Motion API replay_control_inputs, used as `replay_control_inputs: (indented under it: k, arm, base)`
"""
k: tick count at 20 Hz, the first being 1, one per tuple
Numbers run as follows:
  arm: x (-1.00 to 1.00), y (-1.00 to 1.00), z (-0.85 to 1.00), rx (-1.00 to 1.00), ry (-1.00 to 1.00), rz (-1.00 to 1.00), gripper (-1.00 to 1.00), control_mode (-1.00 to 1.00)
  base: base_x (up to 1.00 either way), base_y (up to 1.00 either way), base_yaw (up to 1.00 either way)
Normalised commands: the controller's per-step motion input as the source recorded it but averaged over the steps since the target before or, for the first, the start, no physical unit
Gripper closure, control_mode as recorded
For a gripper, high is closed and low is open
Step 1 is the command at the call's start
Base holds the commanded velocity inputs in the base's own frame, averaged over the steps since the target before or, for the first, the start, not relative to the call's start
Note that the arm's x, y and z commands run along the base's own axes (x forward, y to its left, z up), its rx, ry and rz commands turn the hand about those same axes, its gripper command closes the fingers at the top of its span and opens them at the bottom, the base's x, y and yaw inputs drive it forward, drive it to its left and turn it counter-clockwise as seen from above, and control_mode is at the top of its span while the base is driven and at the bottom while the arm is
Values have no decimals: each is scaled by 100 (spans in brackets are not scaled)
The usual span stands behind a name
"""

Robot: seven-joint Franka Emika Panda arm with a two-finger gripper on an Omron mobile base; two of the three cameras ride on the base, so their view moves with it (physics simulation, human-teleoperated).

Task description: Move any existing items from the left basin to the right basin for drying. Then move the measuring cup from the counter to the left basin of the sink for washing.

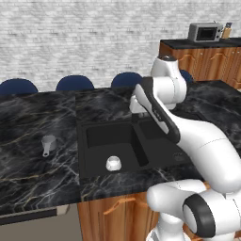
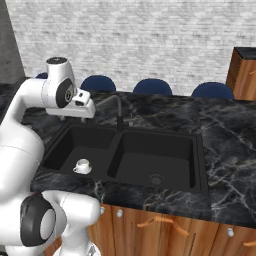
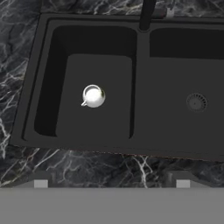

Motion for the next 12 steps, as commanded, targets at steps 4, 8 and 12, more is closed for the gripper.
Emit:
replay_control_inputs:
  k: [4, 8, 12]
  arm:
    - [0, 17, -12, 0, 0, -4, -100, -100]
    - [-1, 15, -15, 0, 0, -10, -100, -100]
    - [-1, 11, -27, 0, 0, -13, -100, -100]
  base:
    - [0, 0, 0]
    - [0, 0, 0]
    - [0, 0, 0]
